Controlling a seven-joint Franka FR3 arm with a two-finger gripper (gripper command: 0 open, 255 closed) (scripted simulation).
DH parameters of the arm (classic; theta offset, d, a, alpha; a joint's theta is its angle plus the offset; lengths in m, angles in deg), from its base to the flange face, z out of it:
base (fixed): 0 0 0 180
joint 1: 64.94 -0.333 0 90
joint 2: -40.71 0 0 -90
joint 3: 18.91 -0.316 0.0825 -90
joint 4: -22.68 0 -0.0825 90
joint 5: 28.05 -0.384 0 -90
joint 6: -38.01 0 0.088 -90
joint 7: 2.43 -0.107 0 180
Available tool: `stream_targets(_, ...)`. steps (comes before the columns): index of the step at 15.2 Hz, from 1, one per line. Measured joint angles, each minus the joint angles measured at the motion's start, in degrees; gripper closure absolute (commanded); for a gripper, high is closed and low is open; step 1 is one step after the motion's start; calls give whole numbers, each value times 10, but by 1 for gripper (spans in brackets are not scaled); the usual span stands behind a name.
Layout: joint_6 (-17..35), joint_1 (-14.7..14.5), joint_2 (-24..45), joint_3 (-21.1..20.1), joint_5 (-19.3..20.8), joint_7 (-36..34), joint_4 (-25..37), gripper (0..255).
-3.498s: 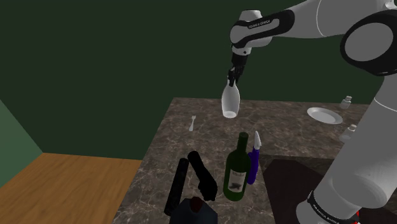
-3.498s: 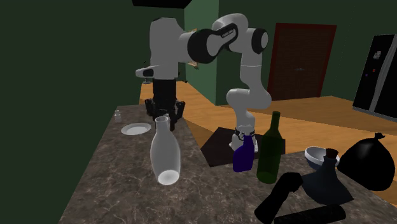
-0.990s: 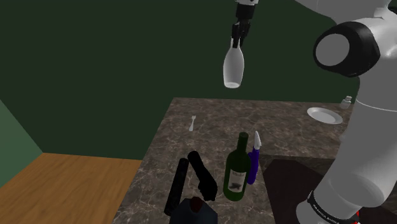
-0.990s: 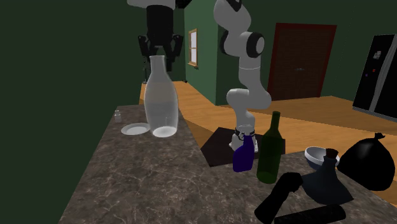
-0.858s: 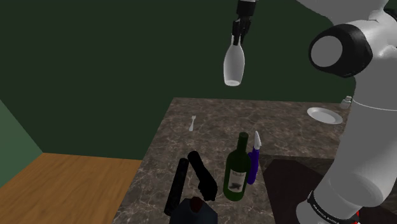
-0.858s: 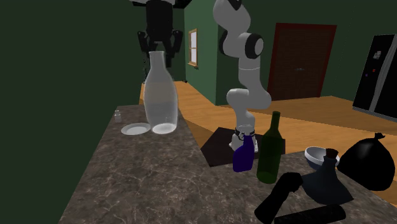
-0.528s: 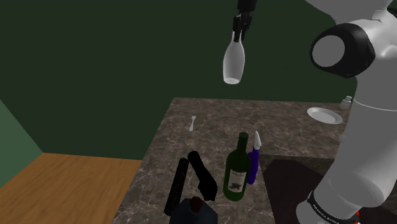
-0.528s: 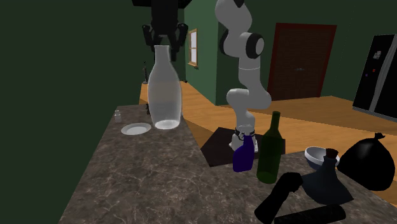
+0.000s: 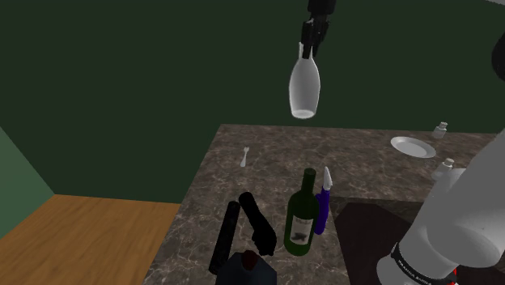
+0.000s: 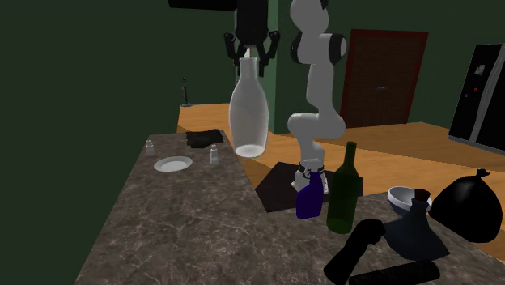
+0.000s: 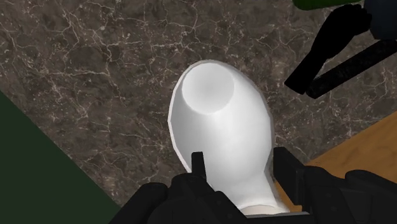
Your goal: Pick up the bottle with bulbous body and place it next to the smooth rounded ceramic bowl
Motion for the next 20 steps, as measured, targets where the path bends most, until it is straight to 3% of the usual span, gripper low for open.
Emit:
stream_targets(9,1,-27,-165,-80,18,-106,-164,255)
stream_targets(20,-44,-51,-300,-184,-23,-233,-254,255)
